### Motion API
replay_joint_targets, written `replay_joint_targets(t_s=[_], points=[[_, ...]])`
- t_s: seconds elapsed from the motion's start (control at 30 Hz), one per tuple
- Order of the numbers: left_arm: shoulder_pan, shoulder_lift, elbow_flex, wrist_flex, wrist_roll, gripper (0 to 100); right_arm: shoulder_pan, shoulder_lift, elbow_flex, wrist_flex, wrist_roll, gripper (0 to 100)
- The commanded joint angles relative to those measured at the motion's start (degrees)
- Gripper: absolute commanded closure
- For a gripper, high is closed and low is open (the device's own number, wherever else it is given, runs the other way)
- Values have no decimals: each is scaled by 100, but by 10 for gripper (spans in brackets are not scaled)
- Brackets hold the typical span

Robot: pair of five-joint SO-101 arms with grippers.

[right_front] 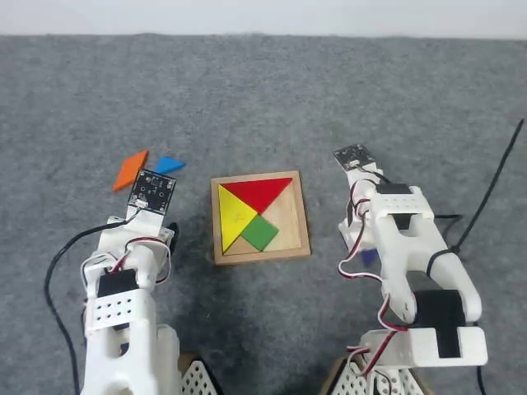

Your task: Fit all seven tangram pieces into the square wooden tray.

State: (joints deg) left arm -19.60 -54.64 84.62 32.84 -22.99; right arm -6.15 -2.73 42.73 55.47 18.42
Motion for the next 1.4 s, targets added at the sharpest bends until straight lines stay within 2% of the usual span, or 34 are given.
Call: replay_joint_targets(t_s=[0.0,0.2,0.43,1.37], points=[[18,-141,-48,-132,-53,761,57,13,-211,295,-185,678],[18,-141,-48,-132,-53,761,48,13,-202,277,-202,665],[18,-141,-48,-132,-53,761,48,13,-202,242,-185,784],[18,-141,-48,-132,-53,761,40,-48,-237,286,-185,790]])
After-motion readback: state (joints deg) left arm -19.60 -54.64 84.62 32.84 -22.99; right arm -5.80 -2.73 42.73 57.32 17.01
